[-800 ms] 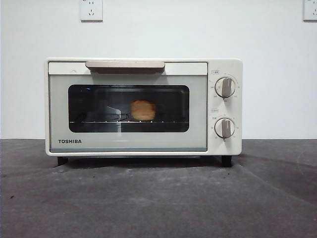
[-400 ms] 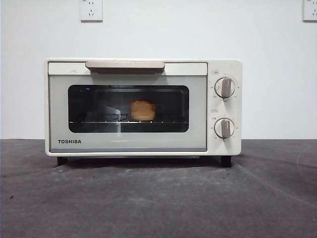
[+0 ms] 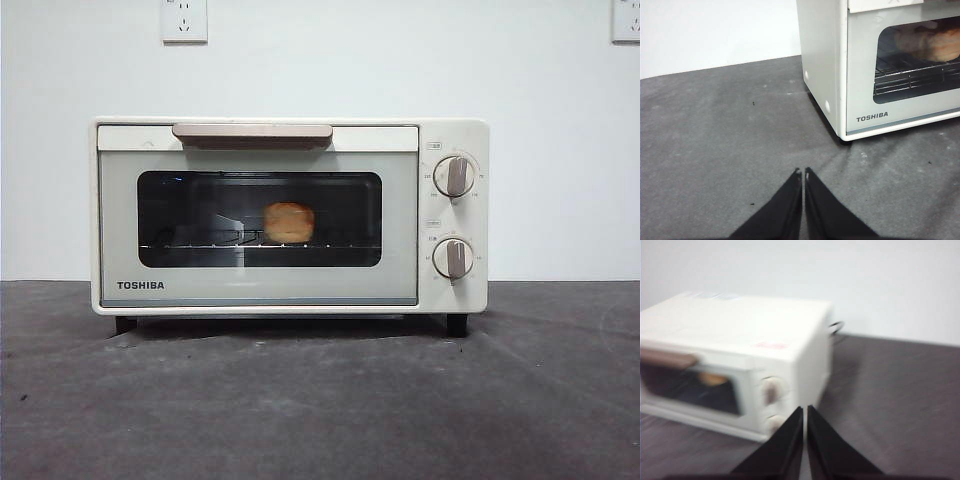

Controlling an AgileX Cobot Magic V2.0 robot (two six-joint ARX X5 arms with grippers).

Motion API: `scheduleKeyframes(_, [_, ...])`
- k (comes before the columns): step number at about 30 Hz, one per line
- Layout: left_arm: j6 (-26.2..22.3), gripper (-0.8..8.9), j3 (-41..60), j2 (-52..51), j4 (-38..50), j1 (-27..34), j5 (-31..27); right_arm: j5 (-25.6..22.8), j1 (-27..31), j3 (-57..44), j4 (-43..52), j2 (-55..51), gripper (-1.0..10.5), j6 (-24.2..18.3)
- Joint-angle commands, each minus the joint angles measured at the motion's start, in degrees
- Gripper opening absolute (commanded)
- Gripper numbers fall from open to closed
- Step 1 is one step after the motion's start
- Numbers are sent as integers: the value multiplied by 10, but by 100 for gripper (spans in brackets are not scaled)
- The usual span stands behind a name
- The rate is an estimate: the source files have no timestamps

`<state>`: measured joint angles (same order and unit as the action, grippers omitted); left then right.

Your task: The left arm flap open the oven, the right arm pick bread and place it into oven, the left arm flap close the oven

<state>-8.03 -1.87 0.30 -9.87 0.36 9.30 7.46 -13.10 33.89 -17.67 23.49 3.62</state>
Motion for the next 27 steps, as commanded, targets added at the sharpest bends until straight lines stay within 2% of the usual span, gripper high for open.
scheduleKeyframes(1, [-3, 16, 12, -1, -4, 0, 1, 2, 38, -57, 61, -38, 9, -17])
scheduleKeyframes(6, [-3, 16, 12, -1, -4, 0, 1, 0, 78, -167, 156, -108, 9, -17])
scheduleKeyframes(10, [-3, 16, 12, -1, -4, 0, 1, -1, 91, -232, 192, -153, 9, -17])
scheduleKeyframes(22, [-3, 16, 12, -1, -4, 0, 1, -32, 95, -334, 191, -227, 9, -6])
scheduleKeyframes(27, [-3, 16, 12, -1, -4, 0, 1, -46, 95, -334, 154, -233, 9, -6])
